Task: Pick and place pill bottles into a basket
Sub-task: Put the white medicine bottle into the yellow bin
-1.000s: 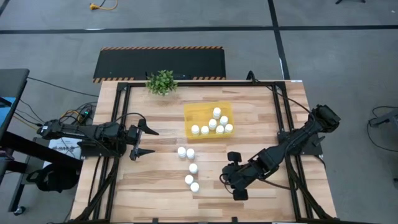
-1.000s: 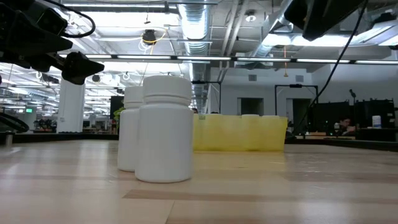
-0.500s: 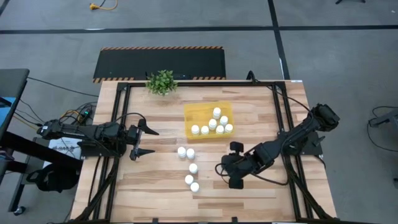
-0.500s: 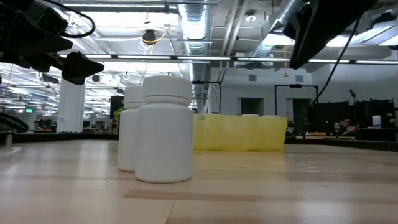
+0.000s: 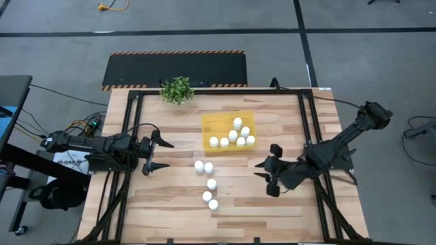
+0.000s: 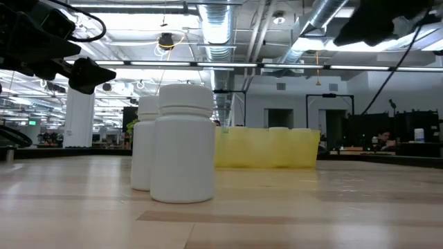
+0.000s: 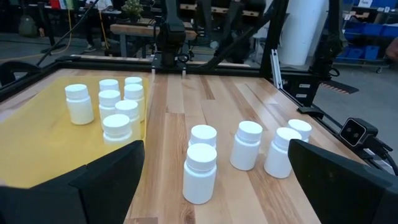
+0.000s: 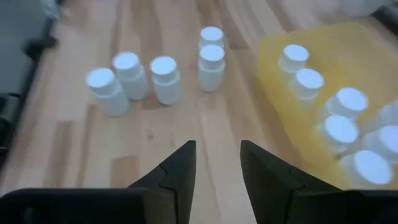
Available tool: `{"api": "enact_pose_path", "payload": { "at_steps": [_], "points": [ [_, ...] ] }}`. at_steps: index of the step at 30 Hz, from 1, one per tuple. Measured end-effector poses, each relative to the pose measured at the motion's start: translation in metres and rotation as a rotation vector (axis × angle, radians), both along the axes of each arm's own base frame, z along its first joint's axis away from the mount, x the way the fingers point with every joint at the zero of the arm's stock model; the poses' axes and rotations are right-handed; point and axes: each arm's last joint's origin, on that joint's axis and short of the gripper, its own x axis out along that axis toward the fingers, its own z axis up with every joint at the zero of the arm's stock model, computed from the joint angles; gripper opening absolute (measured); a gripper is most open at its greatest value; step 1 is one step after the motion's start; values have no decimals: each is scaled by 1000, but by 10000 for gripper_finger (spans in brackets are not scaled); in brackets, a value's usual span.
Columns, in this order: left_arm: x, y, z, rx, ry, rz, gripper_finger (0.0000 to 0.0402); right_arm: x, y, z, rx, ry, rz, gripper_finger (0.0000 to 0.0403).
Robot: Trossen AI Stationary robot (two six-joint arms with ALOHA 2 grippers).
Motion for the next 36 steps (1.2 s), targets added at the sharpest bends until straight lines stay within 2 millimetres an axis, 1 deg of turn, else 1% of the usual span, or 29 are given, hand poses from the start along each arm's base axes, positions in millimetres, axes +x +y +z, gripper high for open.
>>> {"api": "enact_pose_path", "payload": {
  "at_steps": [6, 8, 10, 14, 16, 20, 24, 28, 32, 34, 36],
  "points": [
    [0, 0, 0, 6, -1, -1, 386, -29, -14, -20, 46, -182, 155, 116],
    [0, 0, 0, 0, 0, 0, 386, -38, -19, -28, 61, -210, 221, 110],
    [0, 0, 0, -1, 0, 0, 386, -47, -25, -38, 82, -217, 262, 100],
    [0, 0, 0, 6, -1, -1, 386, -63, -36, -59, 95, -224, 280, 72],
    [0, 0, 0, 0, 0, 0, 386, -70, -40, -66, 103, -244, 287, 57],
    [0, 0, 0, 6, -1, -1, 386, -80, -47, -74, 95, -301, 314, 29],
    [0, 0, 0, 0, 0, 0, 386, -89, -52, -76, 84, -357, 372, 4],
    [0, 0, 0, 6, -1, 0, 386, -98, -58, -82, 77, -419, 420, 6],
    [0, 0, 0, 0, 0, 0, 386, -106, -64, -94, 92, -464, 423, 6],
    [0, 0, 0, -2, 0, 0, 386, -109, -66, -93, 103, -482, 428, 2],
    [0, 0, 0, 5, -1, -1, 386, -111, -65, -89, 99, -522, 479, 1]
  ]
}}
